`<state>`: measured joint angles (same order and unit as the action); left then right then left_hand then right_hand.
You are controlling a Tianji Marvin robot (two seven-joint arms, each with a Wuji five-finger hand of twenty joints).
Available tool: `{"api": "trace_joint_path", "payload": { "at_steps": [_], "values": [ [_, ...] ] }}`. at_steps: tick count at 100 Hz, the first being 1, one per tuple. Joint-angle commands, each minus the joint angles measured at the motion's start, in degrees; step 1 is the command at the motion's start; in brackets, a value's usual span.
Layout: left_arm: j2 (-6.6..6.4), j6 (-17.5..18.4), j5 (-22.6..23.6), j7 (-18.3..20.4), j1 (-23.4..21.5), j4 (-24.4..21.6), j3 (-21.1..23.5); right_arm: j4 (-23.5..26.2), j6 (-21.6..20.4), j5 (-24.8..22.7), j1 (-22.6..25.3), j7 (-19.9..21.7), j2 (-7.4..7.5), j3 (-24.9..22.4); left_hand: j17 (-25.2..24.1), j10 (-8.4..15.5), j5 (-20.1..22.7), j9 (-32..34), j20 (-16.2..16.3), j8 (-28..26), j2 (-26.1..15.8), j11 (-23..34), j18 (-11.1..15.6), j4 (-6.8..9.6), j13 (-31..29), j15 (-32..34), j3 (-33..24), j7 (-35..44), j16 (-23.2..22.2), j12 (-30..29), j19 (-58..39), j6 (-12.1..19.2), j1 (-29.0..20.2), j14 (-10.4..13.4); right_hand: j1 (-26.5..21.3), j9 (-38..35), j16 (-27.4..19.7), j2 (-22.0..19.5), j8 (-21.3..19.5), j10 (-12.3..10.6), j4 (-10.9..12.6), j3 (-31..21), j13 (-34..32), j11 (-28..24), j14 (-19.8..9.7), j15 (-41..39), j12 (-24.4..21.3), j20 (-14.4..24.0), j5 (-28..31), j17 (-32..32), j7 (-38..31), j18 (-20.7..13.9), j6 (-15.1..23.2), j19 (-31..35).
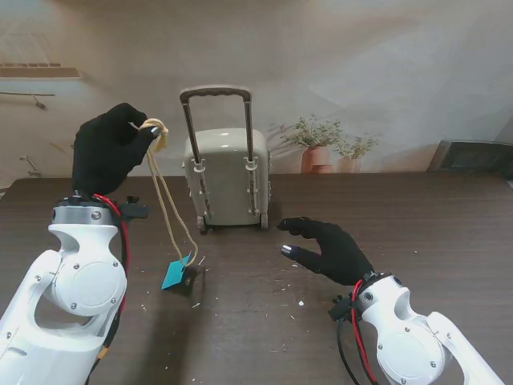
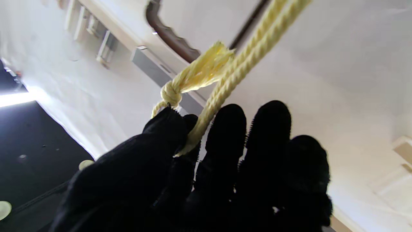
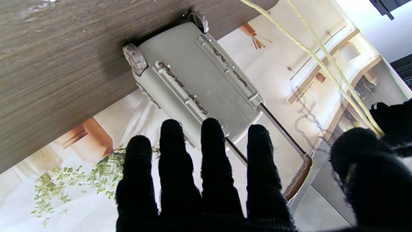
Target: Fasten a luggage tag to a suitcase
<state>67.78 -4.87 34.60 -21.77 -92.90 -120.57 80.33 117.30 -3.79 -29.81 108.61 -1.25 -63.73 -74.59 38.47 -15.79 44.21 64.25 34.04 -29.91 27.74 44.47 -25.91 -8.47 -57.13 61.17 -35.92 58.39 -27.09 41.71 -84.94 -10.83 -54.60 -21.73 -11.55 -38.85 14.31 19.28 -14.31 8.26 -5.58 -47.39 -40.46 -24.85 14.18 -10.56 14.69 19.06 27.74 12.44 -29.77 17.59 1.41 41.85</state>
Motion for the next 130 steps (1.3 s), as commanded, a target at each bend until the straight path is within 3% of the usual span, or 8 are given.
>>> {"api": "trace_joint_path", "payload": {
  "at_steps": [1,17,36,70,130],
  "values": [
    [0.41,0.79,0.21,0.52,1.01,-1.95,-0.99,0.41,0.21,0.16,-0.58,1.09,0.2,0.35,0.33,-1.74,0.99,0.51,1.05,0.91,0.1,-0.27,0.55,0.84,-1.3,-0.5,1.05,-0.08,0.34,0.04,-1.39,-0.24,-2.43,-3.54,-0.03,-2.15,1.49,1.4,-0.36,0.64,-1.13,-2.59,-3.13,-2.01,0.74,-2.26,1.13,1.85,1.78,1.42,-0.39,1.77,-0.29,3.04],
    [0.75,0.76,-0.98,0.04,2.64,-3.48,-3.62,0.28,1.78,-0.38,-2.19,1.51,0.27,1.55,0.33,-1.63,1.02,0.47,1.1,1.07,-0.04,-0.3,0.56,0.9,-1.26,-0.51,1.35,-0.27,0.35,0.0,-1.35,-0.1,-2.5,-3.44,-0.85,-4.66,3.65,4.03,-1.0,0.95,-1.42,-4.96,-7.57,-5.44,1.44,-6.56,2.59,3.96,3.09,5.2,-1.29,3.77,-0.57,8.73],
    [1.0,0.97,-1.63,-0.33,4.39,-4.44,-5.83,-1.23,2.99,-3.07,-4.36,1.56,0.44,3.7,0.3,-1.59,1.0,0.36,1.14,1.12,-0.16,-0.35,0.64,1.01,-1.18,-0.53,1.61,-0.38,0.34,-0.02,-1.3,-0.08,-2.69,-3.32,-3.54,-5.32,4.73,6.29,-1.53,0.17,-1.53,-3.57,-10.07,-7.91,0.92,-9.54,3.89,5.08,2.23,7.54,-1.51,5.25,-1.03,13.0],
    [1.44,1.35,-2.48,-1.18,6.44,-5.26,-9.28,-6.29,4.28,-7.31,-8.66,-2.22,0.03,8.29,0.4,-1.43,1.0,0.31,1.18,1.18,-0.36,-0.31,1.06,1.12,-1.09,-0.33,2.16,-0.48,0.24,-0.01,-1.29,0.11,-2.72,-3.06,-5.17,-7.24,6.62,8.42,-2.14,-0.41,-1.58,-4.91,-14.44,-12.02,0.96,-15.16,5.7,6.26,1.62,11.88,-3.32,6.75,-0.88,19.24],
    [2.08,1.08,-3.71,-2.2,8.78,-4.87,-13.23,-9.99,8.23,-3.1,-13.03,-3.13,-0.83,13.59,0.75,-1.62,1.18,0.36,1.18,1.96,-0.49,-0.36,1.21,1.44,-1.09,0.02,3.12,-0.86,0.08,-0.09,-1.44,-0.15,-3.12,-3.1,-5.48,-8.64,7.45,9.68,-1.56,-0.37,-2.07,-5.46,-16.25,-14.22,1.54,-18.7,6.75,6.55,1.48,13.54,-4.33,8.04,-1.03,22.95]
  ]
}}
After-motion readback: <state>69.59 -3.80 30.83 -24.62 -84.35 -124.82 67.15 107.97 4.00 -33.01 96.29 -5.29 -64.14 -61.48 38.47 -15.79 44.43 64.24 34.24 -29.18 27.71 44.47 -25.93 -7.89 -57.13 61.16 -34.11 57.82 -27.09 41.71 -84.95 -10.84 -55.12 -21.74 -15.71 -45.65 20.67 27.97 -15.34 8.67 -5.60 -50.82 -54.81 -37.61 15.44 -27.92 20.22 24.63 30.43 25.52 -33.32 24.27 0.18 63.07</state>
